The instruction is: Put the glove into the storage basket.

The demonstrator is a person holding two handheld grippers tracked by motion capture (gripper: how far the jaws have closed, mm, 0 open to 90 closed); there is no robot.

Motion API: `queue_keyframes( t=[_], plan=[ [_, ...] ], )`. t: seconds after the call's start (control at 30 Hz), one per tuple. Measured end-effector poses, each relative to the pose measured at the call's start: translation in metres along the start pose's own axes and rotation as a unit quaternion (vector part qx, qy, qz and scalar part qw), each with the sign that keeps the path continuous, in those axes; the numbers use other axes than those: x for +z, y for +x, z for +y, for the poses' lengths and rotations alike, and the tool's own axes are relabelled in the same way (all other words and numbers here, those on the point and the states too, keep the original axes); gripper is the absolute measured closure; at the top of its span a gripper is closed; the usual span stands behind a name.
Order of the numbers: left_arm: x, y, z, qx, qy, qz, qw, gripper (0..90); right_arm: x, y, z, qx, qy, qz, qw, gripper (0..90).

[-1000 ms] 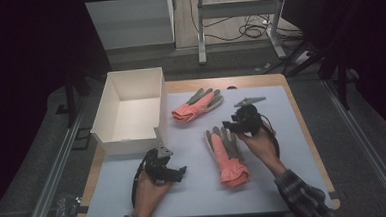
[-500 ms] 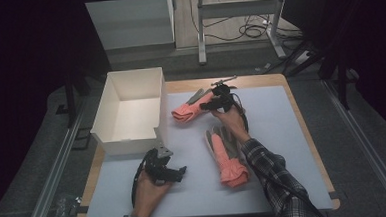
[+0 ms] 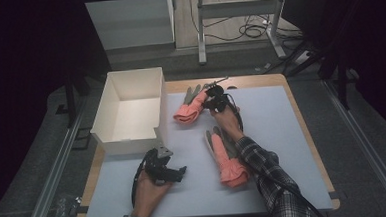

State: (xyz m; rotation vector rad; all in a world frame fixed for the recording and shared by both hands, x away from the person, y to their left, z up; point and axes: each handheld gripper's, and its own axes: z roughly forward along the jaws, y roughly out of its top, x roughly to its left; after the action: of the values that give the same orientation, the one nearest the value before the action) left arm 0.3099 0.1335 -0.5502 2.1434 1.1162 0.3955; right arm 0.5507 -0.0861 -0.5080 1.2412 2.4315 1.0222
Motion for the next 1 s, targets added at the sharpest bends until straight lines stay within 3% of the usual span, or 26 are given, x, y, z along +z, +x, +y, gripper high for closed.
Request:
queue_keyframes(
  t=[0.23, 0.4, 0.43, 0.47, 0.6, 0.73, 0.77, 0.8, 0.83, 0.87, 1.0],
  plan=[
    [0.0, 0.0, 0.0, 0.0, 0.0, 0.0, 1.0, 1.8, -0.021, 0.001, 0.001, -0.013, -0.007, -0.003, 0.9999, 89.8],
    [0.0, 0.0, 0.0, 0.0, 0.0, 0.0, 1.0, 1.8, -0.057, -0.006, 0.0, -0.02, -0.033, -0.004, 0.9993, 89.9],
    [0.0, 0.0, 0.0, 0.0, 0.0, 0.0, 1.0, 1.8, -0.057, -0.006, 0.0, -0.02, -0.033, -0.004, 0.9993, 89.9],
    [0.0, 0.0, 0.0, 0.001, 0.0, 0.0, 1.0, 1.8, -0.074, -0.012, -0.001, -0.022, -0.044, -0.009, 0.9988, 89.9],
    [0.0, 0.0, 0.0, 0.001, 0.0, 0.0, 1.0, 1.8, -0.111, -0.025, -0.004, -0.016, -0.071, -0.017, 0.9972, 89.9],
    [0.0, 0.0, 0.0, 0.0, 0.0, 0.0, 1.0, 1.8, -0.146, -0.039, -0.014, -0.01, -0.077, -0.034, 0.9964, 89.8],
    [0.0, 0.0, 0.0, 0.0, 0.0, 0.0, 1.0, 1.8, -0.146, -0.039, -0.014, -0.01, -0.077, -0.034, 0.9964, 89.8],
    [0.0, 0.0, 0.0, 0.0, 0.001, 0.0, 1.0, 1.8, -0.152, -0.046, -0.026, 0.007, -0.067, -0.024, 0.9974, 89.5],
    [0.0, 0.0, 0.0, 0.0, 0.0, 0.0, 1.0, 1.8, -0.152, -0.046, -0.026, 0.007, -0.067, -0.024, 0.9974, 89.5],
    [0.0, 0.0, 0.0, -0.001, -0.001, 0.0, 1.0, 1.8, -0.151, -0.05, -0.038, 0.016, -0.066, -0.012, 0.9976, 89.0],
    [0.0, 0.0, 0.0, -0.002, -0.001, 0.0, 1.0, 1.8, -0.136, -0.049, -0.055, 0.036, -0.061, 0.022, 0.9973, 67.7]
  ],
)
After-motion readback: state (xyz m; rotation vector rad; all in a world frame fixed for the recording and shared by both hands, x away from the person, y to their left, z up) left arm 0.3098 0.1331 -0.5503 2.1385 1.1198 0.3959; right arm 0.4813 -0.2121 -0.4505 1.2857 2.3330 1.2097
